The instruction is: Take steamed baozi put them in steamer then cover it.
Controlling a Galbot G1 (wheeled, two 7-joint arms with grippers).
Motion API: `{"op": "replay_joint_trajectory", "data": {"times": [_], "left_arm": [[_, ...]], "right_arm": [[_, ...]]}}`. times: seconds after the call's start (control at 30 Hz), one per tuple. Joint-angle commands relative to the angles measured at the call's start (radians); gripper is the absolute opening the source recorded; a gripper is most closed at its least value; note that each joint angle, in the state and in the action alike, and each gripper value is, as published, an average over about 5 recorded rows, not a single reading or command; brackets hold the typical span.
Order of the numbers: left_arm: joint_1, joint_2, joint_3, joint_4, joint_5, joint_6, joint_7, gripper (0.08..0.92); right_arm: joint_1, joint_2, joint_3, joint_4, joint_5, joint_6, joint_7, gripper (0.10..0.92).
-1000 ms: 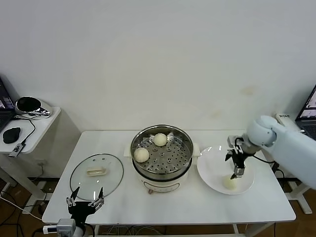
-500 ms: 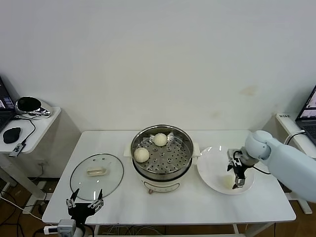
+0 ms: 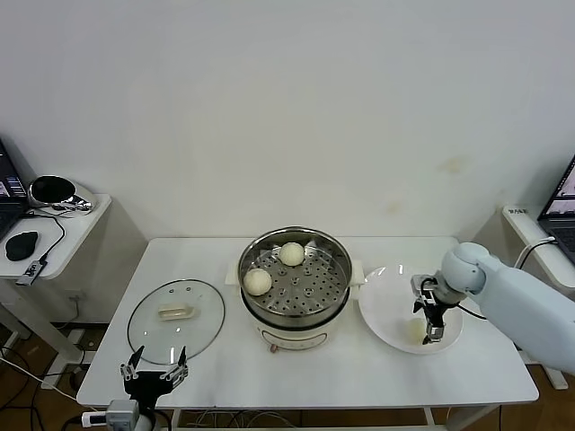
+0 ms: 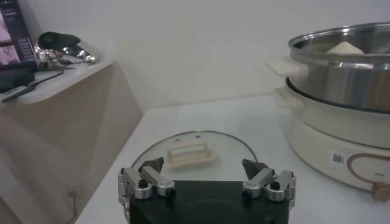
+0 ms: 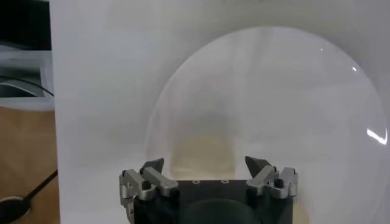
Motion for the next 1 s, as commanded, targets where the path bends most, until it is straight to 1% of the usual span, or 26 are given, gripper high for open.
{"op": "replay_joint_trajectory", "data": {"times": [0.03,0.37,0.47,0.6,0.7,0.9,1.0], "left_arm": [[-0.001,0.000,0.001,0.008,0.002,0.000,-0.001,0.823],[-0.002,-0.002,0.002,0.007,0.000,0.000,0.000,0.823],[-0.002,-0.003,0.002,0.009,0.000,0.000,0.000,0.823],[-0.003,-0.002,0.002,0.010,0.000,0.000,0.000,0.823],[-0.003,-0.002,0.002,0.010,0.000,0.000,0.000,0.823],[-0.007,-0.002,0.001,0.011,-0.001,0.000,-0.001,0.823],[-0.014,-0.005,0.003,0.015,-0.001,0.000,-0.002,0.823]], "right_arm": [[-0.009,0.008,0.000,-0.025,-0.010,0.004,0.010,0.823],[-0.013,0.014,0.001,-0.031,-0.008,0.003,0.012,0.818],[-0.011,0.017,0.001,-0.035,-0.005,0.002,0.016,0.774],[-0.010,0.020,0.002,-0.041,-0.003,0.000,0.015,0.666],[-0.009,0.019,0.004,-0.041,-0.002,-0.001,0.012,0.614],[0.034,-0.007,-0.005,-0.024,0.025,-0.004,0.000,0.557],[0.114,-0.030,-0.052,0.000,0.072,-0.008,-0.012,0.546]]}}
